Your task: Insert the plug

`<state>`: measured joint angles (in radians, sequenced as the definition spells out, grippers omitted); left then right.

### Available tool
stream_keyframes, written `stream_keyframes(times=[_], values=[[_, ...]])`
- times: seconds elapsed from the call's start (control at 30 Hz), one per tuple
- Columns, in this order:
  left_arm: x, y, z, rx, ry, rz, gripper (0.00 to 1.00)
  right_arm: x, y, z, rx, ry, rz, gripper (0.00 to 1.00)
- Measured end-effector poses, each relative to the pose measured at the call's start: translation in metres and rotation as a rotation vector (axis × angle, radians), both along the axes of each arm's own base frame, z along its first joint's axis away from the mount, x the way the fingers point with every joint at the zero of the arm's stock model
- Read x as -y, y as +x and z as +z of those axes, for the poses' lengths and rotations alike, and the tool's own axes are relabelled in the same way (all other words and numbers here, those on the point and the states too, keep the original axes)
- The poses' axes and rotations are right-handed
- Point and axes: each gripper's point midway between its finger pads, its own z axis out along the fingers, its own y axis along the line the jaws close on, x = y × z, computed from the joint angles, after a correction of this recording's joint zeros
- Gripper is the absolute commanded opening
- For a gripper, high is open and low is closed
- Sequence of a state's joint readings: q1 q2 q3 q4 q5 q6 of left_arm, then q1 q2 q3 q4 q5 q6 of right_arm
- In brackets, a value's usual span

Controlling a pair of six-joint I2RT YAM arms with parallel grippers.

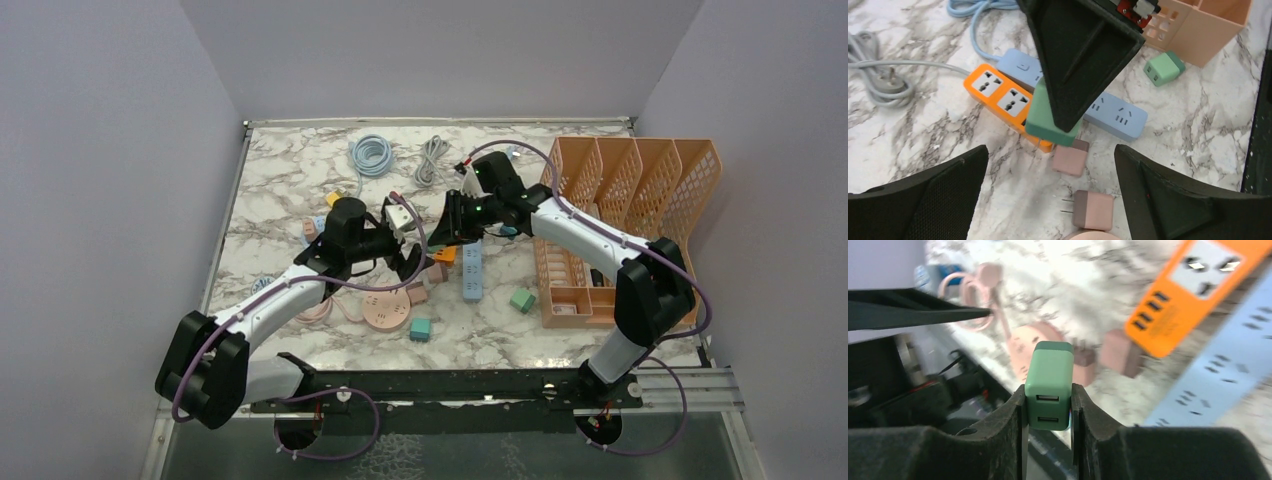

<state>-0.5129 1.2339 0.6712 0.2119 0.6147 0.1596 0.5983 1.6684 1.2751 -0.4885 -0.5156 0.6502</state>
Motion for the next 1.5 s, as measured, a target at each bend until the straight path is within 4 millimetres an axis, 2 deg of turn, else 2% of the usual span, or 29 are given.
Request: stream_keyframes(times=[0.13,0.27,0.47,0.63,0.73,1.03,1.5], values=[[-0.009,0.009,0.015,0.028,-0.025,0.102,0.99,0.026,0.020,-0.014,0.070,-0.154,-0.094,0.01],[-0.029,0.027,0.027,0.008,-0.067,0.316,0.99,0.057,0.046,-0.019,0.139,-0.294,-0.182,0.01],[-0.064,0.048,0.021,-0.172,-0.133,0.667,0.99,0.089,0.071,-0.044,0.150,-0.470,-0.238,0.01],[-0.089,0.056,0.013,-0.337,-0.186,0.860,0.99,0.097,0.071,-0.076,0.100,-0.565,-0.217,0.01],[-0.099,0.058,0.007,-0.380,-0.198,0.909,0.99,0.096,0.076,-0.072,0.115,-0.566,-0.214,0.01],[-0.101,0.054,0.001,-0.405,-0.178,0.920,0.99,0.094,0.080,-0.075,0.100,-0.586,-0.190,0.01],[-0.101,0.054,0.000,-0.403,-0.178,0.919,0.99,0.098,0.066,-0.075,0.050,-0.610,-0.150,0.01]])
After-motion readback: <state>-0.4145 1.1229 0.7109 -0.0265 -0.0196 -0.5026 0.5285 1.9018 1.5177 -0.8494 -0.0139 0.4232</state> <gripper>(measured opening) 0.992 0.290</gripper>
